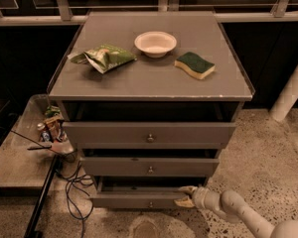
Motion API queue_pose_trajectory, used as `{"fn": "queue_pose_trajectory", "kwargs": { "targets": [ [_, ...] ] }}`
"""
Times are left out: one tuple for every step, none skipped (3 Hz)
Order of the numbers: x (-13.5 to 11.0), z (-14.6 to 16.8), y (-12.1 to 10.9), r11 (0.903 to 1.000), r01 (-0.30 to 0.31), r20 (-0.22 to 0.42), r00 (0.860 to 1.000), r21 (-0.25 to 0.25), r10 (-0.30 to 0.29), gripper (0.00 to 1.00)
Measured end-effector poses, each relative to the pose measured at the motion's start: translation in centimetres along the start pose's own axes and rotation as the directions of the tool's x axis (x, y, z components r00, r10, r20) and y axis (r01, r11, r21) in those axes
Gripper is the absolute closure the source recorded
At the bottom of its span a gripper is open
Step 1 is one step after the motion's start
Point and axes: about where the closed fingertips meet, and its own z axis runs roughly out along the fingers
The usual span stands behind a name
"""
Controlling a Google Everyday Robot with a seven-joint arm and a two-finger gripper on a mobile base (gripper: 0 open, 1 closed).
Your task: Open bottom drawer
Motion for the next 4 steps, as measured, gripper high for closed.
{"fn": "queue_pose_trajectory", "kwargs": {
  "targets": [
    [0.0,0.0,0.0,1.0,0.0,0.0,1.0,0.0,0.0,0.36],
    [0.0,0.0,0.0,1.0,0.0,0.0,1.0,0.0,0.0,0.38],
    [0.5,-1.3,0.8,1.0,-0.001,0.009,1.0,-0.001,0.001,0.61],
    [1.4,-4.0,1.8,1.0,-0.004,0.016,1.0,0.008,0.004,0.84]
  ]
}}
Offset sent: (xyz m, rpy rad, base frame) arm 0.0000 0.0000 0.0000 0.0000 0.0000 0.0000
